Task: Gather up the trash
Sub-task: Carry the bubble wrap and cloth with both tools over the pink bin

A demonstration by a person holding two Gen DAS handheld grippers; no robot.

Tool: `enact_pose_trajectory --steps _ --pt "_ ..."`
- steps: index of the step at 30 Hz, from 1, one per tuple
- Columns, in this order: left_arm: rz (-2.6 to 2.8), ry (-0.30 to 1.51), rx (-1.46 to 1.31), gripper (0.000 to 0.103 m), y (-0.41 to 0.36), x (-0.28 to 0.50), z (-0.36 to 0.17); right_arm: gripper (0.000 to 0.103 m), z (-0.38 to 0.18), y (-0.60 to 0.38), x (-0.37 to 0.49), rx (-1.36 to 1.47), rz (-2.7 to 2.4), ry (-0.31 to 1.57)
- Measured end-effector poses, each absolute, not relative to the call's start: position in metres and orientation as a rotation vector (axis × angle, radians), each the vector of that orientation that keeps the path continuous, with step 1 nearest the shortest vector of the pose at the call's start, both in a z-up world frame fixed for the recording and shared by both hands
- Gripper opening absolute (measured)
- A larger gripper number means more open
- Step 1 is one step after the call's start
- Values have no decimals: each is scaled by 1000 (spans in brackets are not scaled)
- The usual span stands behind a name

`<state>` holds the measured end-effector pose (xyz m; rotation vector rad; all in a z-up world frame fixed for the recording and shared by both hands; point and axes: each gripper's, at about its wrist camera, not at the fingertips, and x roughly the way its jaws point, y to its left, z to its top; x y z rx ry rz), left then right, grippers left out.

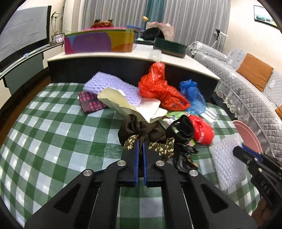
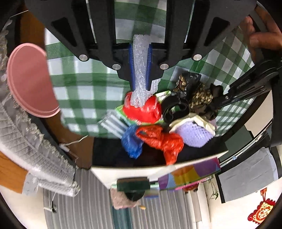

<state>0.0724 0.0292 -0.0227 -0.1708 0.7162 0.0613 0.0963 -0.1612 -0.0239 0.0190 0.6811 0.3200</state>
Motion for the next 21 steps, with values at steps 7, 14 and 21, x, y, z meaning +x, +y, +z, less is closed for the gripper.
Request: enact_pose_trajectory --steps 7,14,21 --pt "36 649 -161 4 23 46 5 12 6 -187 70 -4 254 591" --pt "-41 587 -133 4 -2 29 31 12 41 -228 51 -6 166 526" --pt "-164 548 -121 4 -43 30 59 12 79 -291 52 -31 71 475"
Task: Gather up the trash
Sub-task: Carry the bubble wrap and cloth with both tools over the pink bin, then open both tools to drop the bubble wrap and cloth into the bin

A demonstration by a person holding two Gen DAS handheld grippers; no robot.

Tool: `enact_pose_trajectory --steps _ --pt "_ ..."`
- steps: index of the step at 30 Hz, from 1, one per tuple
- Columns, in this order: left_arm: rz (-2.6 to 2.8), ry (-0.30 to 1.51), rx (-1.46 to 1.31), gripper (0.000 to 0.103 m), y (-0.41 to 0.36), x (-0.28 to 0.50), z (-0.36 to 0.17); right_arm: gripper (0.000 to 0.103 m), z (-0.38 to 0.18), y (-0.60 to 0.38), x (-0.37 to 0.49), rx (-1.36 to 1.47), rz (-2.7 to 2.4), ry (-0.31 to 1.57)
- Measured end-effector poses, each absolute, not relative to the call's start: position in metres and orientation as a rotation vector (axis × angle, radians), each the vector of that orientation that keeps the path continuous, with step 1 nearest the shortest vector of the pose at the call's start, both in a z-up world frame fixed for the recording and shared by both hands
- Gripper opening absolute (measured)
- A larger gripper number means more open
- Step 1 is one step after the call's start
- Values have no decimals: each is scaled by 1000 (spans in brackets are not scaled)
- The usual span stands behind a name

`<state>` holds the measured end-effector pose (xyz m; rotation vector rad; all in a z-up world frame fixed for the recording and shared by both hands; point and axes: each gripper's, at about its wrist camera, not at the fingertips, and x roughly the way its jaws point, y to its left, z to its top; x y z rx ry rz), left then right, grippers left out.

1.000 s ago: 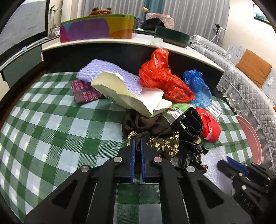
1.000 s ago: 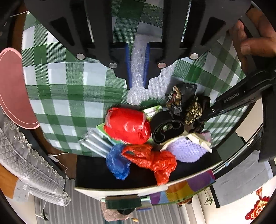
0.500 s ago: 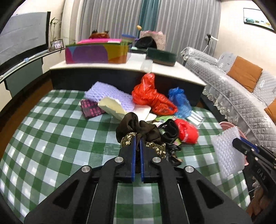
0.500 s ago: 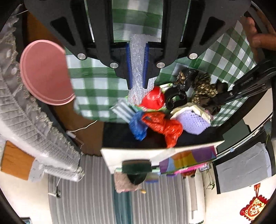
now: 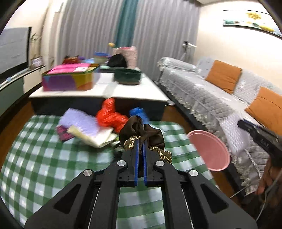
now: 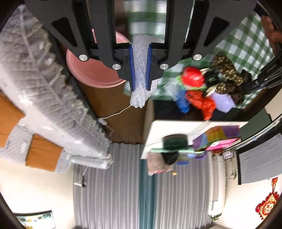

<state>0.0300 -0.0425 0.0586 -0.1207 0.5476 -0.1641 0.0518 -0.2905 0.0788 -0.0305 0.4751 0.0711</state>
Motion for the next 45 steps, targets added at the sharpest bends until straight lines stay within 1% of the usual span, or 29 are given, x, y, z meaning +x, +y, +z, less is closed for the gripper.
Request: enact_pose_trajectory --steps 5,8,12,22,32,34,35,36,37,38,39,45 --pt "-242 525 -119 4 -79 48 70 12 101 -340 73 -60 2 429" --pt "-290 507 -104 4 -108 63 74 12 103 -367 83 -62 -46 400" --pt "-353 499 -88 4 -145 85 72 12 83 -390 99 -36 -80 413" --pt "-461 548 -53 4 -221 134 41 12 51 -418 136 -9 -92 486" --pt "-496 583 -40 4 -246 156 24 12 41 -422 146 -12 -102 511" --pt "-502 590 -41 6 -248 159 23 16 41 -422 146 -10 -105 513" --pt "-498 594 -47 11 -248 161 23 18 41 -423 147 -8 -109 513" --pt "-500 598 -56 19 -247 162 23 27 41 -424 148 -5 -113 514" --pt "-499 596 -67 22 -245 162 24 33 42 -424 148 -1 -114 516" --pt "-496 593 -67 23 -244 160 25 41 42 -425 148 6 -116 515" --pt "-493 591 -63 23 -244 159 26 42 42 -425 147 10 -119 513" --pt "-477 583 -47 23 -235 150 32 42 43 -422 147 12 -117 510"
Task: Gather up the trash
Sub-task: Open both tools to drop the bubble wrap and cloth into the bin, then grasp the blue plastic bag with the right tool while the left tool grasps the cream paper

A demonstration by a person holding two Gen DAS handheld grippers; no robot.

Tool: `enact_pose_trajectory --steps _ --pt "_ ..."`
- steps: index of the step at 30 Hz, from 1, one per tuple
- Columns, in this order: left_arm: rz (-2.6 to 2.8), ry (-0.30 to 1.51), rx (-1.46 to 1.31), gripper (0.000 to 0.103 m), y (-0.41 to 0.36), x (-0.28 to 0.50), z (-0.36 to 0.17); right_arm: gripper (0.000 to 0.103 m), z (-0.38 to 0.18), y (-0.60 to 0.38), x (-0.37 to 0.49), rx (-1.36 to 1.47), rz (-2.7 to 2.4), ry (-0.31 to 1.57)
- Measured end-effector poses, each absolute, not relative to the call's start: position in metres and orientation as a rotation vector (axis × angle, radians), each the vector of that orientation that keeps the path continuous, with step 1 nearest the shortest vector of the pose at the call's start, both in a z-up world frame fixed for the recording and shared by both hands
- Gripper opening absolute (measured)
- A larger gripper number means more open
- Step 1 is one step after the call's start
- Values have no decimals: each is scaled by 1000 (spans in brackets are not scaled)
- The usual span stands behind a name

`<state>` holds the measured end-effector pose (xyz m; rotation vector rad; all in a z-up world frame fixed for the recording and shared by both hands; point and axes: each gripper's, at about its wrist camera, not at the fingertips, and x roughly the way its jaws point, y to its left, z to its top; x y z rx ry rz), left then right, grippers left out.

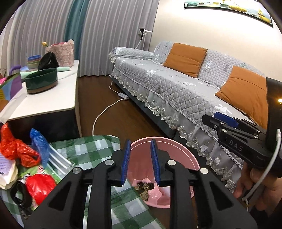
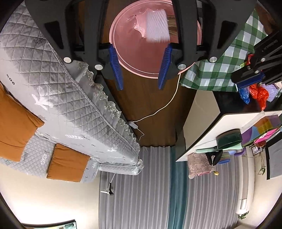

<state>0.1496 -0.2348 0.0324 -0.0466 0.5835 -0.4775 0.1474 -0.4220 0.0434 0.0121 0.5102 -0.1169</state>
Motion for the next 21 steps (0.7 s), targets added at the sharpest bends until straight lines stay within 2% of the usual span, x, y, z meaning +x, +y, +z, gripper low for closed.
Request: enact_pose_trajectory --steps 11,14,21 --pt "-424 549 -54 23 -189 118 56 42 53 -398 142 8 -81 485" --pt "-407 538 -56 23 -172 109 62 47 57 -394 139 22 -78 473" --pt "-348 519 -72 23 -118 89 71 47 64 -376 134 52 -38 457"
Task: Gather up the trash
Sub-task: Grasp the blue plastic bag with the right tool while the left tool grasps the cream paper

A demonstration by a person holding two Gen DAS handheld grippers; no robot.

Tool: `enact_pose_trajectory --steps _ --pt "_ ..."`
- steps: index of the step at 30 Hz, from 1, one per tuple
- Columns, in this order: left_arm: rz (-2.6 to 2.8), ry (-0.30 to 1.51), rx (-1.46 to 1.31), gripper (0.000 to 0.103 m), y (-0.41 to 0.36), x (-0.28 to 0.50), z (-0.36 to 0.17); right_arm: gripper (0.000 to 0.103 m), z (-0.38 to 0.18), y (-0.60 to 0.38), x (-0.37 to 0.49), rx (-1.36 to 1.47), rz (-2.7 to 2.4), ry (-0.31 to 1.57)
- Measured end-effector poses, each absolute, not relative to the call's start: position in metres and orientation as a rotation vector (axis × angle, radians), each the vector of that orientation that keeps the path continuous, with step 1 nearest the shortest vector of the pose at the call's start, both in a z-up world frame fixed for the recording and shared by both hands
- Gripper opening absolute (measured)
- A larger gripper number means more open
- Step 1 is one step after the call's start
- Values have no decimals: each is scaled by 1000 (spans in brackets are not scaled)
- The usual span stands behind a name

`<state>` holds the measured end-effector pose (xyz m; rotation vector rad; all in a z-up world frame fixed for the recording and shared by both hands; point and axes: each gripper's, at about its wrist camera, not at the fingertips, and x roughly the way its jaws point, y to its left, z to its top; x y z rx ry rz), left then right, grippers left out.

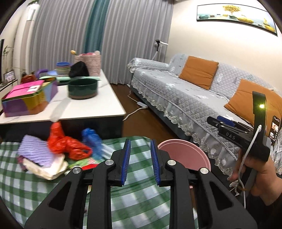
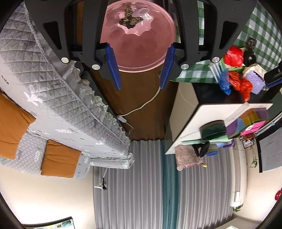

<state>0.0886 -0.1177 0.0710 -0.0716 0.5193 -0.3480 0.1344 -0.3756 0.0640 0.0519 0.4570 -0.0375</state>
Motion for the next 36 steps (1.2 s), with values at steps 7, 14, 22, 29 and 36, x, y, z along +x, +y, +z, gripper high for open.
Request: enact_pose_trajectory --steps 7,14,22,29,36 --pt "-279 517 -62 23 -64 77 73 47 70 -336 136 29 34 435" --pt "-148 525 -144 23 -6 81 54 47 65 -291 152 3 128 442" --pt "-30 574 -215 23 30 99 18 46 40 -247 176 -14 234 487" --pt "66 625 -267 48 45 114 -7 46 10 -210 203 -35 306 547" --pt "132 675 -312 53 60 130 -27 47 -11 -183 226 -18 370 592"
